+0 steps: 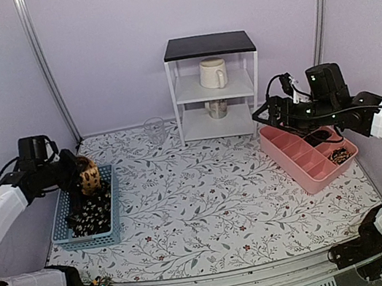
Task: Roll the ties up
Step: Pick up the tie from the bin, then place the tie at the center of the board.
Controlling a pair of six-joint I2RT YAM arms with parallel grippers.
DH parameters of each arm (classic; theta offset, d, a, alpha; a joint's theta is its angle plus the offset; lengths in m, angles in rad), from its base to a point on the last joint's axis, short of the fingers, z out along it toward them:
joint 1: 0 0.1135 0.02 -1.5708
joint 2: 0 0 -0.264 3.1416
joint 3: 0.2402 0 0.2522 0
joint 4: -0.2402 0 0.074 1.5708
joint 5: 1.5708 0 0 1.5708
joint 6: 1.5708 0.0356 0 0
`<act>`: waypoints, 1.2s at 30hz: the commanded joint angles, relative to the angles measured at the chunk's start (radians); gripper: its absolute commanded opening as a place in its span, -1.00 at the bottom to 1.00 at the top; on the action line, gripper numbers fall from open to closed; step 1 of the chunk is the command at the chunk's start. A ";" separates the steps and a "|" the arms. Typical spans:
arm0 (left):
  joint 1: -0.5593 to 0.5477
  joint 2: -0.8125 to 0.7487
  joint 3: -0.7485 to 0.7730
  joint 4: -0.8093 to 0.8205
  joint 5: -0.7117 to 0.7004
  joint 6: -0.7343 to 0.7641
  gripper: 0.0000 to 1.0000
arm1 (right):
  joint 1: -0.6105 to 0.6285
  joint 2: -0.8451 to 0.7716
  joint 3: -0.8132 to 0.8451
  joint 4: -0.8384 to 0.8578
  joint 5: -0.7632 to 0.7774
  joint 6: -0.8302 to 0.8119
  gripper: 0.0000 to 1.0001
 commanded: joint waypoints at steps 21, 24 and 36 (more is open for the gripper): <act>-0.424 0.065 0.313 0.347 0.278 0.102 -1.00 | 0.046 0.018 0.030 0.133 -0.080 0.026 0.75; -0.503 0.153 0.375 0.383 0.260 0.103 -1.00 | 0.046 -0.001 0.016 0.127 -0.066 0.014 0.75; -0.748 0.545 0.721 0.444 0.176 0.122 -1.00 | 0.046 -0.091 -0.095 0.182 -0.099 0.009 0.73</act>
